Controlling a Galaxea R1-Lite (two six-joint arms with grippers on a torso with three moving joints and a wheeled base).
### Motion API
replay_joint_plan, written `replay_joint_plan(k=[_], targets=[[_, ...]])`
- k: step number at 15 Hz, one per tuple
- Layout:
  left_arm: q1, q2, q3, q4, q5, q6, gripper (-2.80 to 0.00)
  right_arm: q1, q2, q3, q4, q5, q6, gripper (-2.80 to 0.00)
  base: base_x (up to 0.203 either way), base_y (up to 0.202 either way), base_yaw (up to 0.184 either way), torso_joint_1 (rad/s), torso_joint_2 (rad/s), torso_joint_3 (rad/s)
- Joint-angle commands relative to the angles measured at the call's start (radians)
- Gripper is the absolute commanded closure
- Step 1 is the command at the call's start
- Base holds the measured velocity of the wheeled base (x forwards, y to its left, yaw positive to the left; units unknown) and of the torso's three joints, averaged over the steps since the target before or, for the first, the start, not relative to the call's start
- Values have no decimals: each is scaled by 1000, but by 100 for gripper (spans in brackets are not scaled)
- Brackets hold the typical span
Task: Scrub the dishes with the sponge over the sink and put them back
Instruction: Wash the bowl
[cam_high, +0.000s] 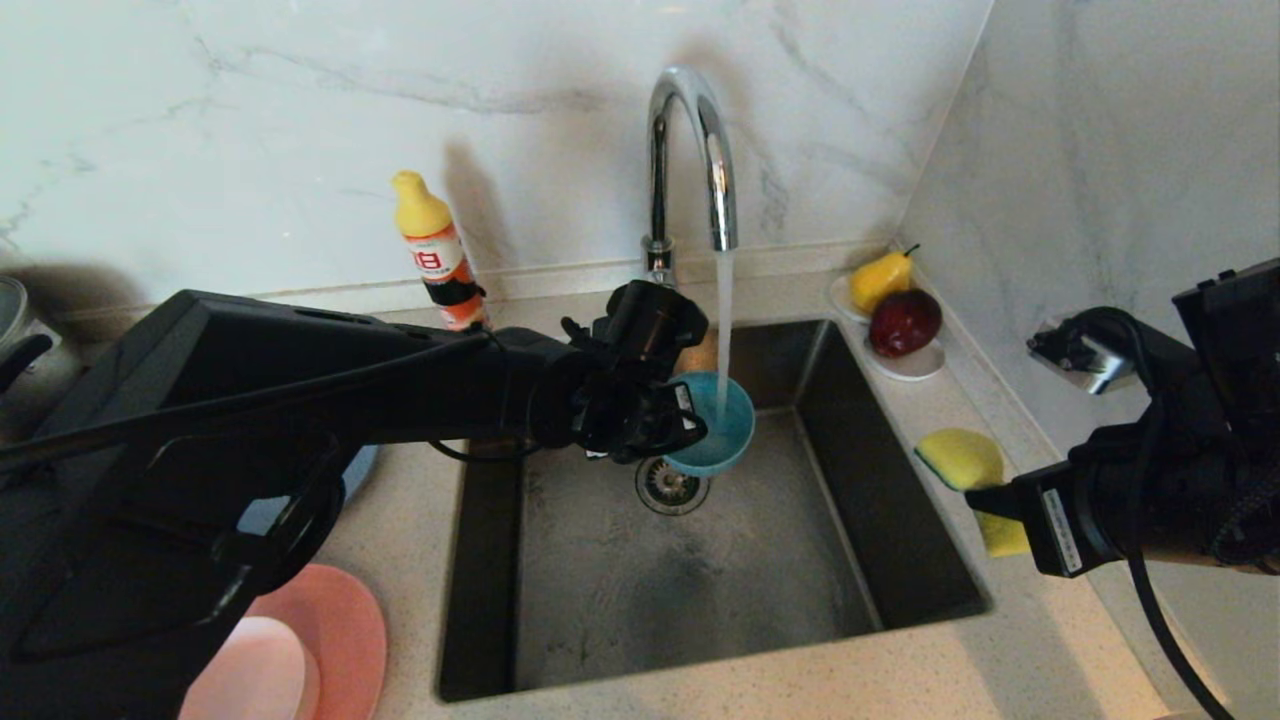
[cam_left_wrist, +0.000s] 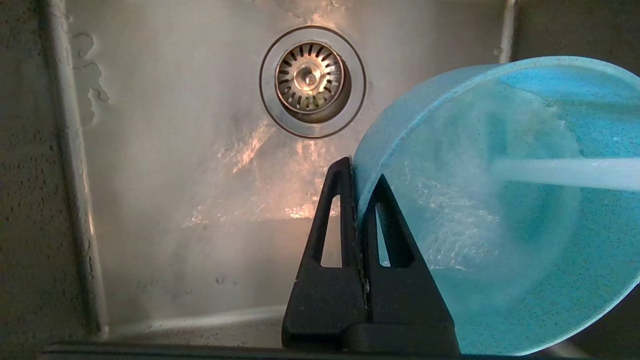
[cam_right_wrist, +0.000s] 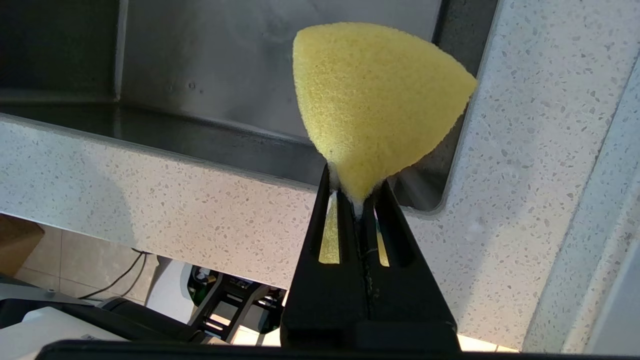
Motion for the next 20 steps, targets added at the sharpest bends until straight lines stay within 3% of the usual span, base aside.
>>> replay_joint_plan(k=[1,4,8,12,15,17,20], targets=[[-2,-13,6,3,3,-8,0,0,-3,0,2,0,0,0,0,0,0,0,0,0],[-4,-38,29,25,36,-4,0,2,2,5,2,6,-2,0,0,0,0,0,0,0],[-1,-167,149,23,191,23,0,33,-7,15,2,3,6,0,0,0,0,0,0,0],[38,-358,226,4,230,73,0,40,-12,15,9,2,8,0,0,0,0,0,0,0],[58,-498,304,-74,232,188,0,40,1,15,5,3,9,0,0,0,0,0,0,0],[80,-540,359,-223,230,304,0,40,7,17,5,5,10,0,0,0,0,0,0,0],[91,-551,401,-413,227,411,0,40,24,14,2,5,10,0,0,0,0,0,0,0]])
